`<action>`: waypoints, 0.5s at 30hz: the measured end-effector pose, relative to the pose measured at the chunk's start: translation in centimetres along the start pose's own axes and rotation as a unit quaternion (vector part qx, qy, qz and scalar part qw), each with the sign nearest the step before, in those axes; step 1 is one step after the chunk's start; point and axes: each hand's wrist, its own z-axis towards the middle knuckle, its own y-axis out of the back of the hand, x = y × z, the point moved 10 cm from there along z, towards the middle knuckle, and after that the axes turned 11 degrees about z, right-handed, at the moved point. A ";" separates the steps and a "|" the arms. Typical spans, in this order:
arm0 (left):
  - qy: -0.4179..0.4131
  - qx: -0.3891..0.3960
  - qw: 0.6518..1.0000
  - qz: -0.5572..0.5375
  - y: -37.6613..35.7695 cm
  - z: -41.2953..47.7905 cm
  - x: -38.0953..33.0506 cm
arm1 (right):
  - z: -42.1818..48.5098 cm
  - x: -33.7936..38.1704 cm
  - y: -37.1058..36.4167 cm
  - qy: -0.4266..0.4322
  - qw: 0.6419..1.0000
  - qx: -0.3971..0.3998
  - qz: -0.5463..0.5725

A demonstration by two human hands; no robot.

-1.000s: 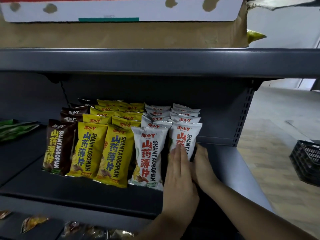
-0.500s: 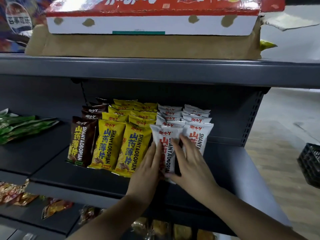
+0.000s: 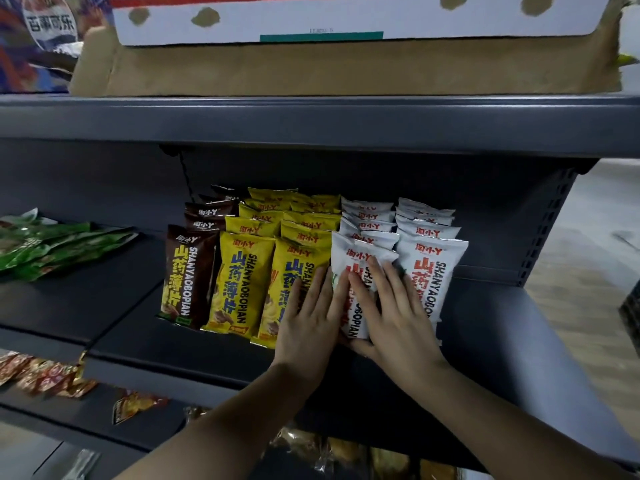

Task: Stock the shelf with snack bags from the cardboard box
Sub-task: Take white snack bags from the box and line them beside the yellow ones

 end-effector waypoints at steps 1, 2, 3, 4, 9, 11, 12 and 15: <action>-0.005 0.004 1.000 -0.007 0.1 0.1 0.0 | 0.0 0.0 0.1 -0.004 1.000 0.005 0.000; -0.012 0.003 1.000 -0.016 0.3 0.1 0.1 | 0.0 0.1 0.3 -0.003 1.000 0.012 -0.003; -0.017 -0.006 0.999 -0.032 0.8 0.1 0.4 | -0.1 0.3 0.6 0.004 1.000 0.015 -0.013; -0.012 -0.023 0.998 -0.055 1.3 -0.1 1.1 | -0.1 0.7 0.9 0.018 0.999 0.016 -0.024; 0.117 -0.046 0.968 -0.217 0.6 -2.5 5.6 | 0.5 2.8 1.5 0.087 0.995 0.018 -0.045; 0.129 -0.029 0.961 -0.242 -0.5 -2.8 5.4 | 0.9 3.1 0.9 0.094 0.994 0.027 -0.046; 0.136 -0.026 0.958 -0.250 -0.9 -2.7 5.2 | 1.1 3.2 0.7 0.094 0.994 0.031 -0.048; 0.186 -0.032 0.941 -0.282 -1.6 -2.2 5.1 | 1.5 3.3 0.4 0.095 0.994 0.026 -0.056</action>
